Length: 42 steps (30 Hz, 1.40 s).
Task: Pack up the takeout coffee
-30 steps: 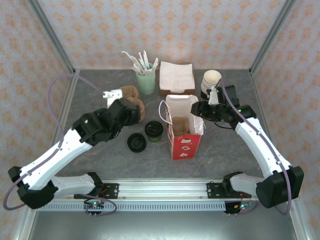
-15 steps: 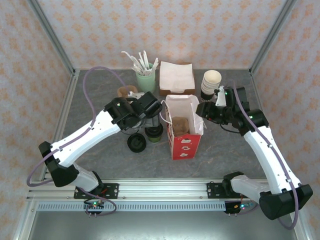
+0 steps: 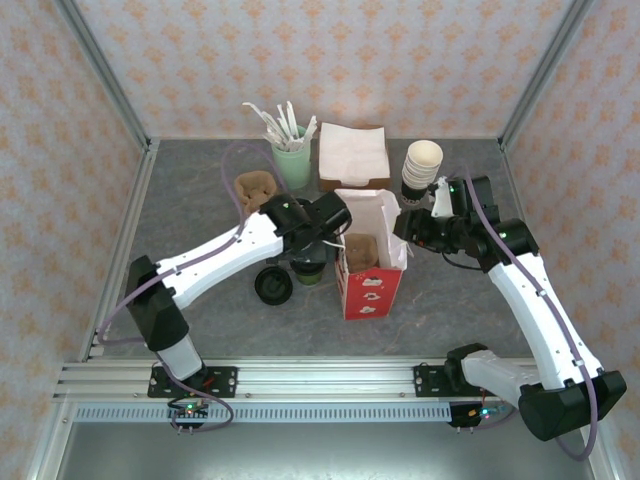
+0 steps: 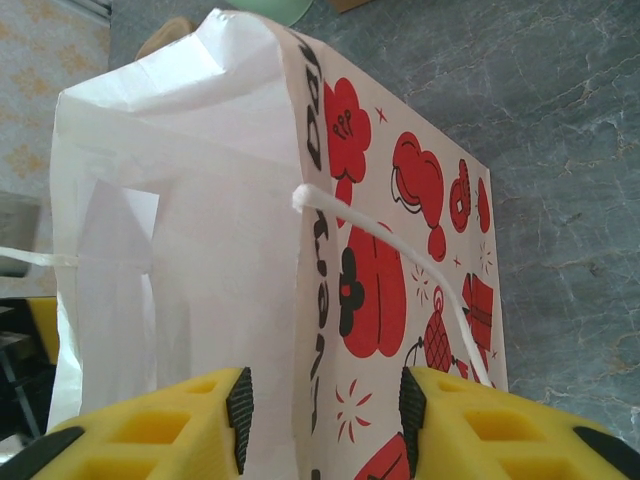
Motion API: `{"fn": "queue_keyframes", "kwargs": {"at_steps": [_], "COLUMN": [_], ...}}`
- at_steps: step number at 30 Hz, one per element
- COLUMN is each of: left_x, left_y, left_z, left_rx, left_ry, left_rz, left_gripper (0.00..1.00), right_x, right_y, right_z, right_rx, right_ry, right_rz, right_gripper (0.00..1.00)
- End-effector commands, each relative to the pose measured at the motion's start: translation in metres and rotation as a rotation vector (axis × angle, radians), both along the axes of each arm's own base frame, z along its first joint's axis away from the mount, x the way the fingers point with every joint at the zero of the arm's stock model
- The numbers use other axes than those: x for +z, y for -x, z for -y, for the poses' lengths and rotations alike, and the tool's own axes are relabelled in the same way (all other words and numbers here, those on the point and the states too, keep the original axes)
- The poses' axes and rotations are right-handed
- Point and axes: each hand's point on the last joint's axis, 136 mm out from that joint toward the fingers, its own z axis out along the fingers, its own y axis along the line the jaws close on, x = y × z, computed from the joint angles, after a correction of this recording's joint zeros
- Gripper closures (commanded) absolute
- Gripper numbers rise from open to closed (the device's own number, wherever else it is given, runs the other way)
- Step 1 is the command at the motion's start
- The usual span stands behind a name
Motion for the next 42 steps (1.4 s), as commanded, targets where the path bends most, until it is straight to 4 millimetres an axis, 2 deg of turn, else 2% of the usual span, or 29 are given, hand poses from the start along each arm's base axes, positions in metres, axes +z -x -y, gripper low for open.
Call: {"fn": "queue_keyframes", "kwargs": {"at_steps": [1,8,16,20,27,33,38,42], "left_x": [0.006,-0.011,-0.024,-0.032,-0.041,-0.045,-0.033,-0.036], "left_y": [-0.011,-0.018,-0.02,-0.017,-0.017,-0.014,-0.017,-0.019], "left_z": [0.003,0.008,0.008,0.008,0.009,0.003,0.0,0.001], "left_rx": [0.019,0.026,0.036,0.041,0.045,0.067,0.062,0.053], "left_ry": [0.01,0.0,-0.015,-0.014,-0.026,-0.041,-0.041,-0.039], "left_rz": [0.026,-0.01,-0.046,-0.066,-0.083,-0.091,-0.048,-0.044], "left_gripper": [0.02,0.12,0.13,0.19,0.21,0.18,0.1,0.12], "right_x": [0.005,0.007,0.007,0.007,0.005,0.004,0.002,0.001], "right_y": [0.004,0.001,-0.001,-0.003,-0.002,-0.002,-0.004,-0.004], "right_z": [0.0,-0.001,-0.001,-0.001,-0.001,-0.001,-0.001,-0.002], "right_rx": [0.011,0.014,0.013,0.016,0.021,0.022,0.022,0.027], "right_ry": [-0.009,-0.008,0.001,0.001,0.01,0.012,0.012,0.011], "right_rz": [0.011,0.022,0.017,0.022,0.019,0.019,0.019,0.014], "right_gripper": [0.55,0.57,0.58,0.58,0.59,0.59,0.59,0.59]}}
